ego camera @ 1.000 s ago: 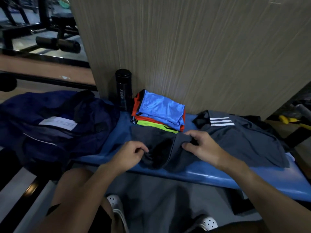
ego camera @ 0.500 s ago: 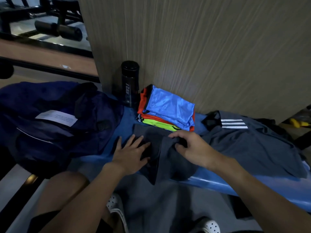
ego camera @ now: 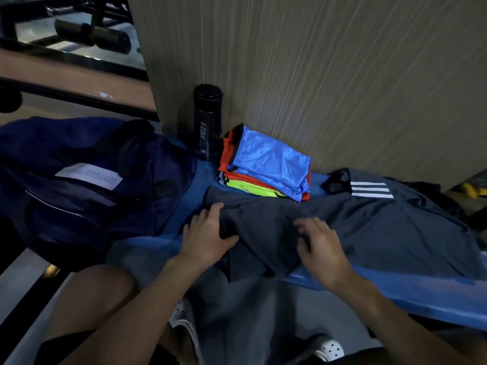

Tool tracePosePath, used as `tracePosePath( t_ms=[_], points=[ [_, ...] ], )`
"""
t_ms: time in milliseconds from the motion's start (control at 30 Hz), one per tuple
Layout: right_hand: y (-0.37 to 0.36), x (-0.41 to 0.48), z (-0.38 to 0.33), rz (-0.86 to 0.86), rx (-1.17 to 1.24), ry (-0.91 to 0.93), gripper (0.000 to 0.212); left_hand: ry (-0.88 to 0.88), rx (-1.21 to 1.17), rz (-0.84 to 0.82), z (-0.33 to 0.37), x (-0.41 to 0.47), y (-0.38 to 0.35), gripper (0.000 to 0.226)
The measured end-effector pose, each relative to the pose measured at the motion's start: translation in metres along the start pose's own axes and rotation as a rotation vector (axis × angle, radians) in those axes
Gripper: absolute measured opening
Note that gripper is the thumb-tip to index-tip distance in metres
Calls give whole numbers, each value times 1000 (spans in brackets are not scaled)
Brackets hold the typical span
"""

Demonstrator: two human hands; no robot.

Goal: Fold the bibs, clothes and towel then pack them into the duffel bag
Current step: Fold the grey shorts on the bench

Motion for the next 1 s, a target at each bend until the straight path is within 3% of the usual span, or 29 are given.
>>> tracePosePath(
  t_ms=[67,167,467,600,700,867,1000],
  points=[
    [-8,-16,15,-172,-112,-34,37,-64,143,67,7,0,-2,79],
    [-17,-32,30,-356,-141,-55,43,-119,163,101,11,1,-2,80],
    [1,-42,26,-204,-400,-33,39,-176,32,27,19,-20,2,85],
    [5,-28,21,-129,-383,-55,13,-108,-185,-36,19,-26,-4,68],
    [3,-12,4,-123,-257,31,34,-58,-258,-55,17,-25,-12,63],
    [-1,15,-6,-168,-142,75,54,-112,-480,40,22,-20,2,28],
    [2,33,-2,-141,-50,8,61,-268,-628,200,29,-24,34,31]
  ],
)
Point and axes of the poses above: each hand's wrist, its own x-axis towards the middle knuckle, its own y-axis out of the back of the hand, z = x × y, the point moved 5 cm from there along x, towards the middle knuckle, and after that the axes turned 14 degrees about y, right-handed, at the moved point
